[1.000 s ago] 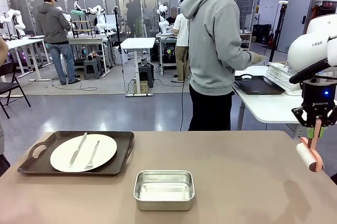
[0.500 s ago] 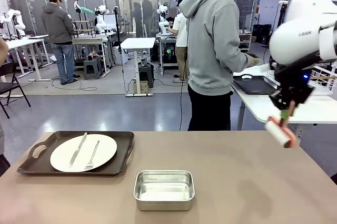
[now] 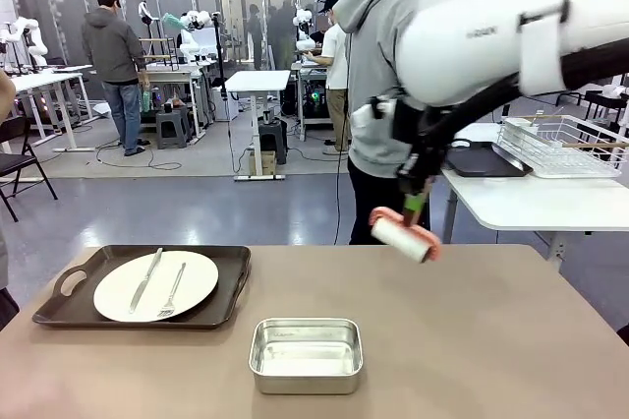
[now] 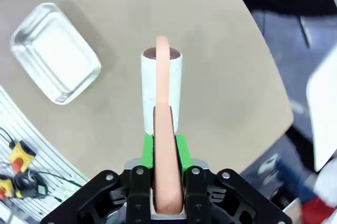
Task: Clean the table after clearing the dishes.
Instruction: Place the Lint Roller back on top of the Airtight Container.
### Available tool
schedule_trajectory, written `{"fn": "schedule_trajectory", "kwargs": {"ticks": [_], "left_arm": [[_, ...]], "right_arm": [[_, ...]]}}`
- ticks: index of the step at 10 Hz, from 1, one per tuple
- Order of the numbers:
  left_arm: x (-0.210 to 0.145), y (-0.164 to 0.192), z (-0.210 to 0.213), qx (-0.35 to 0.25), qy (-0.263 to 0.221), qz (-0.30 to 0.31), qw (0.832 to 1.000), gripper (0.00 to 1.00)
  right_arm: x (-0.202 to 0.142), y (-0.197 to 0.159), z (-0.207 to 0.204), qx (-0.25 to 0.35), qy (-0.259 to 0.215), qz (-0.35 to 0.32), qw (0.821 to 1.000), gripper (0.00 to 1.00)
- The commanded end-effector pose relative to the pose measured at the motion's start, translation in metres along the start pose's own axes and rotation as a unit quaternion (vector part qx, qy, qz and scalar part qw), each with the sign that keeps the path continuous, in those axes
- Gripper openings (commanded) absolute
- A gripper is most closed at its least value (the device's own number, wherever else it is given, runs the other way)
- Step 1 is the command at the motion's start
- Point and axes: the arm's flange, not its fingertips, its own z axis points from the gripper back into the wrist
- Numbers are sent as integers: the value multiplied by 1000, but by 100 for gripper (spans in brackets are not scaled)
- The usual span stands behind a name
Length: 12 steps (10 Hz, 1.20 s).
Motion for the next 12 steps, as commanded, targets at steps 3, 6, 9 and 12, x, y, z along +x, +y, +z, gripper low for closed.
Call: {"fn": "schedule_trajectory", "kwargs": {"ticks": [3,6,9,12], "left_arm": [[-5,-4,-1,6,-2,-7,1000,100],[-5,-4,-1,6,-2,-7,1000,100],[-5,-4,-1,6,-2,-7,1000,100],[-5,-4,-1,6,-2,-7,1000,100]], "right_arm": [[94,88,-14,29,33,246,968,21],[81,150,-30,66,53,304,949,21],[75,155,-33,99,72,243,962,21],[90,157,-37,80,60,285,953,21]]}}
